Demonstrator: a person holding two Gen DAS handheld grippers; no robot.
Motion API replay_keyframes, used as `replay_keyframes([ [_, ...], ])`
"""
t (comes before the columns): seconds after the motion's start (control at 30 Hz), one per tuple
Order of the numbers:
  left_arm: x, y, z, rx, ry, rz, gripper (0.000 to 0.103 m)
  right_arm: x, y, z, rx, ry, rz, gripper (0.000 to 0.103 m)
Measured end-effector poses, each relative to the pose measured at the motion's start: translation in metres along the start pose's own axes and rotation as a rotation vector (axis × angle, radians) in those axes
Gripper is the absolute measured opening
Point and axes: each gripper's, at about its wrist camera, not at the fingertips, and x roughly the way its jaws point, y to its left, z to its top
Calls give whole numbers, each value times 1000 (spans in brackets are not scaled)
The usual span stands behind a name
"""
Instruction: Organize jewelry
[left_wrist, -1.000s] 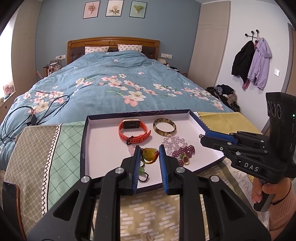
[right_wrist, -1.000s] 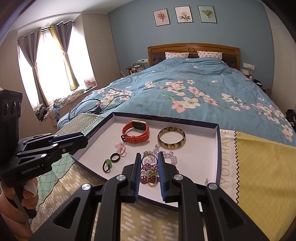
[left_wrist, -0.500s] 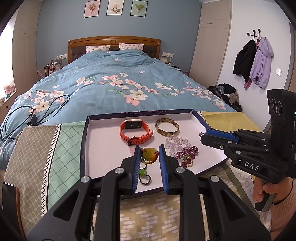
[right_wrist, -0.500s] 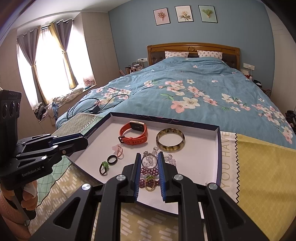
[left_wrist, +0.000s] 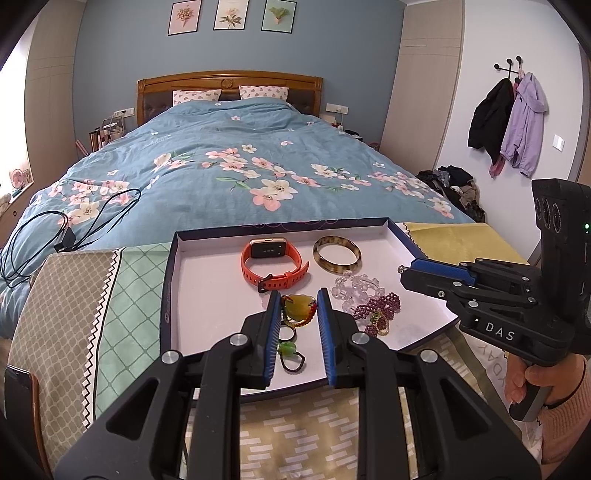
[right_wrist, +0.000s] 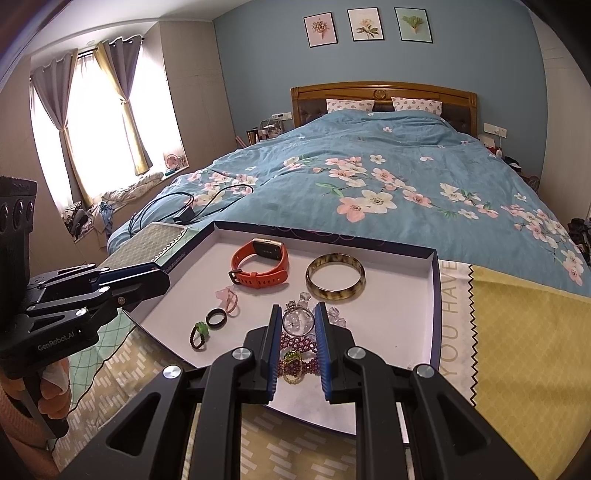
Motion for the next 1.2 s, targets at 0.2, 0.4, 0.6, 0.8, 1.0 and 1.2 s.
replay_keyframes([
  [0.2, 2, 3, 0, -4, 7, -2, 20, 4, -3, 0, 2, 10, -6, 16],
  [0.4, 8, 5, 0, -10, 21, 2, 20, 8, -4, 2, 8, 19, -5, 16],
  [0.6, 11, 6, 1, -16, 30, 4, 20, 10, -3, 2, 0, 27, -5, 16],
  [0.8, 14, 5, 2, -19, 36, 10, 20, 12, -3, 3, -1, 32, -4, 16],
  [1.0, 15, 6, 3, -17, 37, 14, 20, 14, -3, 3, -1, 36, -4, 16],
  [1.2, 17, 7, 4, -20, 41, 16, 20, 15, -3, 3, -2, 37, -6, 16],
])
